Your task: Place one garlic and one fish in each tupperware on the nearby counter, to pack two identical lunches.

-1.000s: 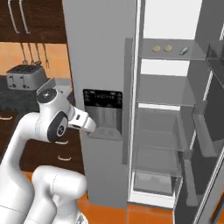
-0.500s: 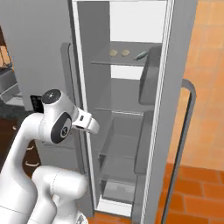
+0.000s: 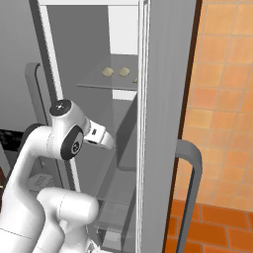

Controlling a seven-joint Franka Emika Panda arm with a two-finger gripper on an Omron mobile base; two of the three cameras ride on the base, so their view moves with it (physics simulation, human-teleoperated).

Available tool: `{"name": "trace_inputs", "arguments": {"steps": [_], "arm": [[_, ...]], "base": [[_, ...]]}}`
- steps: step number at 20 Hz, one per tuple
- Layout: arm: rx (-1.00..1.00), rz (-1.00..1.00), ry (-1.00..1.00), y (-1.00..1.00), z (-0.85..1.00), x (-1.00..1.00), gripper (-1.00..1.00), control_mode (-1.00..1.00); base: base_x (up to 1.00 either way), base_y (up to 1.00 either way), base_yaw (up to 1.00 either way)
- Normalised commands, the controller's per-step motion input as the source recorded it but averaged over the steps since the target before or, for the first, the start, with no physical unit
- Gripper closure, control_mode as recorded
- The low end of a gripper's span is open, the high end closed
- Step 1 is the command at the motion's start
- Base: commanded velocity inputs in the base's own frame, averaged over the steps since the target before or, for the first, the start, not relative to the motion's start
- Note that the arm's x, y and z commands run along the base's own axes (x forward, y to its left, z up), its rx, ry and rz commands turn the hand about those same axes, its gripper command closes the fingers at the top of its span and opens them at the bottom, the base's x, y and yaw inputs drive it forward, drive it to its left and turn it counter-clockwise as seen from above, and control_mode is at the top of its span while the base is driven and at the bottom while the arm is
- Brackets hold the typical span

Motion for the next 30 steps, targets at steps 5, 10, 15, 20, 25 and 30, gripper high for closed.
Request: {"name": "trace_inputs", "arguments": {"steps": [5, 10, 15, 20, 25, 30], "arm": [[0.01, 0.00, -0.35, -0.23, 1.00, -0.19, -1.00, -1.00], [0.00, 0.00, -0.53, -0.08, 1.00, -0.25, -1.00, -1.00], [0.00, 0.00, -0.16, -0.03, 1.00, 0.21, -1.00, -1.00], [0.00, 0.00, 0.09, -0.22, 0.98, 0.46, -1.00, -1.00], [0.01, -0.03, -0.03, -0.37, 0.05, 0.37, -1.00, -1.00], [0.14, -0.04, 0.04, -0.01, 0.00, 0.99, -1.00, -1.00]], "base": [[0.00, 0.00, 0.00], [0.00, 0.00, 0.00], [0.00, 0.00, 0.00], [0.00, 0.00, 0.00], [0.00, 0.00, 0.00], [0.00, 0.00, 0.00]]}}
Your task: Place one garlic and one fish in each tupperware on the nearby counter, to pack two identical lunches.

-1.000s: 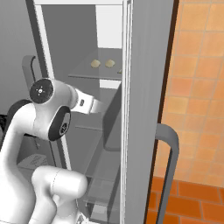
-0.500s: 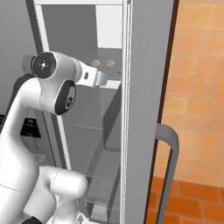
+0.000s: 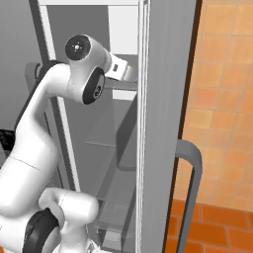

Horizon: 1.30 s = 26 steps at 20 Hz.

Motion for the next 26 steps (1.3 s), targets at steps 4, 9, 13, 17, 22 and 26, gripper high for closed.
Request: {"name": "trace_inputs", "arguments": {"steps": [4, 9, 13, 17, 22, 26], "arm": [[0.18, -0.09, 0.00, 0.02, -0.28, 0.95, -1.00, -1.00], [0.00, -0.08, 0.00, 0.00, -0.14, 1.00, -1.00, -1.00], [0.03, -0.01, 0.12, -0.05, -0.21, 0.92, -1.00, -1.00], [0.04, 0.03, 0.10, -0.25, 0.00, 0.45, -1.00, -1.00], [0.00, 0.06, 0.02, -0.09, -0.16, 0.16, -1.00, -1.00], [-0.01, 0.00, 0.03, 0.11, -0.07, 0.55, -1.00, -1.00]], "base": [[0.00, 0.00, 0.00], [0.00, 0.00, 0.00], [0.00, 0.00, 0.00], [0.00, 0.00, 0.00], [0.00, 0.00, 0.00], [0.00, 0.00, 0.00]]}}
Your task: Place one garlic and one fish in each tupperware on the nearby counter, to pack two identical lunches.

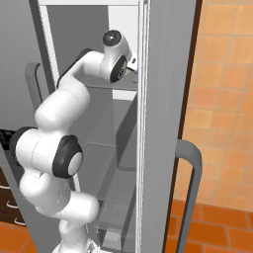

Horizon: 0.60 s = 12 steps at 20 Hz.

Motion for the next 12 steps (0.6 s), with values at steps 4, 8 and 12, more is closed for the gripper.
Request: {"name": "trace_inputs", "arguments": {"steps": [4, 8, 12], "arm": [[0.00, 0.00, 0.13, 0.21, -0.01, 0.73, -1.00, -1.00], [0.00, 0.00, 0.15, 0.01, -0.11, 0.51, -1.00, -1.00], [-0.02, 0.03, 0.01, 0.00, -0.05, -0.34, -1.00, -1.00]], "base": [[0.00, 0.00, 0.00], [0.00, 0.00, 0.00], [0.00, 0.00, 0.00]]}}
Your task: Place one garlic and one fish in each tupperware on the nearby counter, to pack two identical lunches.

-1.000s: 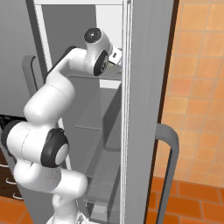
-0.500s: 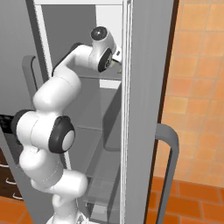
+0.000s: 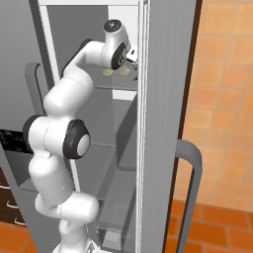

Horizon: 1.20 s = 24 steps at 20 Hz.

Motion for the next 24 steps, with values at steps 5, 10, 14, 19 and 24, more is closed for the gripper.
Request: {"name": "trace_inputs", "arguments": {"steps": [5, 10, 14, 19, 24], "arm": [[-0.08, 0.05, -0.10, 0.18, -0.05, -0.51, -1.00, -1.00], [-0.06, 0.02, -0.05, 0.09, -0.09, -0.25, -1.00, -1.00], [-0.08, -0.01, 0.10, 0.08, -0.42, -0.20, -1.00, -1.00], [-0.01, -0.01, 0.01, 0.01, -0.05, 0.22, -1.00, -1.00], [0.00, -0.02, 0.00, 0.00, -0.03, 0.24, -1.00, -1.00]], "base": [[0.00, 0.00, 0.00], [0.00, 0.00, 0.00], [0.00, 0.00, 0.00], [0.00, 0.00, 0.00], [0.00, 0.00, 0.00]]}}
